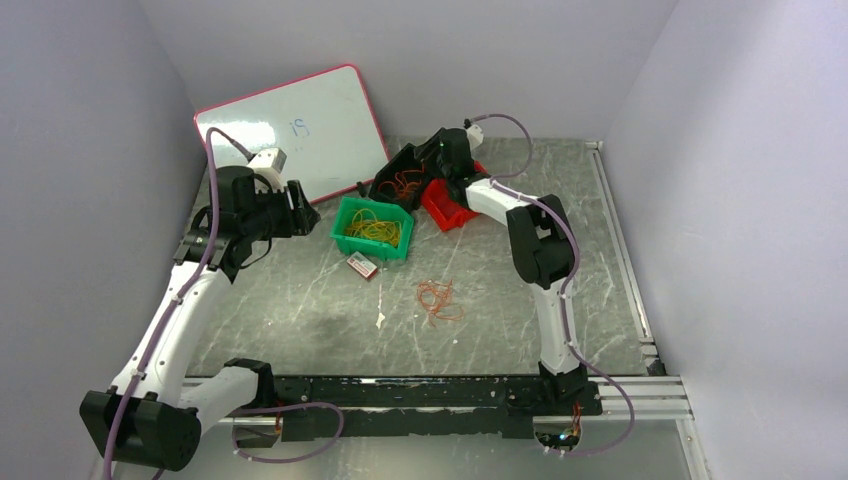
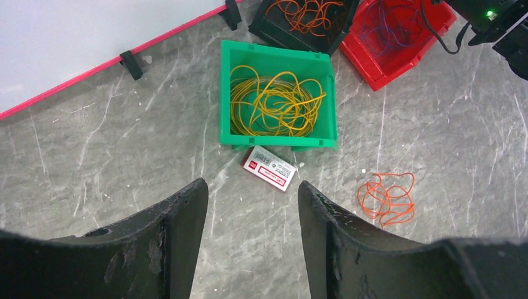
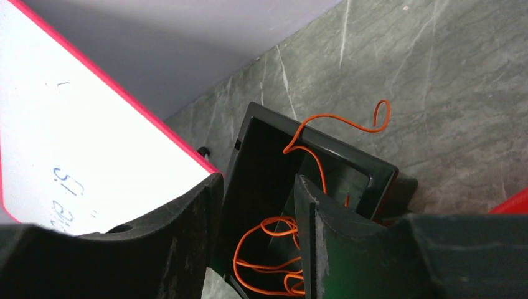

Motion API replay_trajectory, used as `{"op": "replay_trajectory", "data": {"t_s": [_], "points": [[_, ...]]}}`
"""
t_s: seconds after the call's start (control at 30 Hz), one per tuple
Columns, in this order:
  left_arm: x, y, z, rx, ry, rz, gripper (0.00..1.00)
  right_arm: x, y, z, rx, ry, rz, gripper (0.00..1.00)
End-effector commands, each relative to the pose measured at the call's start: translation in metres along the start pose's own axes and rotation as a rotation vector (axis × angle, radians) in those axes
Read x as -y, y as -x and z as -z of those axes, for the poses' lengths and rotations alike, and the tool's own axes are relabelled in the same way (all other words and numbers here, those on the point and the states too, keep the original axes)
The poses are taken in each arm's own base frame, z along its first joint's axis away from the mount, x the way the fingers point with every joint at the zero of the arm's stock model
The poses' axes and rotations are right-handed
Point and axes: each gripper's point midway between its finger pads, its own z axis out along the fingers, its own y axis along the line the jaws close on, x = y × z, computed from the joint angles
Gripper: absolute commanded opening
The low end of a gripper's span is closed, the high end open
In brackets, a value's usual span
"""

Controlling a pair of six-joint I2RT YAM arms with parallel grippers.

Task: Untangle the cables
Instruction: Place the cable in the bin.

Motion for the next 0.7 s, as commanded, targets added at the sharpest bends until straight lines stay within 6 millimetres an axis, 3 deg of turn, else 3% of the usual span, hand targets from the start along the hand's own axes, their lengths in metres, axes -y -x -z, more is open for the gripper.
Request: {"op": "replay_trajectory", "data": {"t_s": [0.0,0.67], "points": [[-0.002,0.007,0.005,0.028,0.009,-0.022,0.60,-0.004,0.006,-0.008,0.050,-0.022,-0.015,0.49],[-0.004,0.008,0.006,0.029,0.017,-0.039,0.60,0.010,0.003,-0.027,0.104,-0.102,-0.028,0.45]]}}
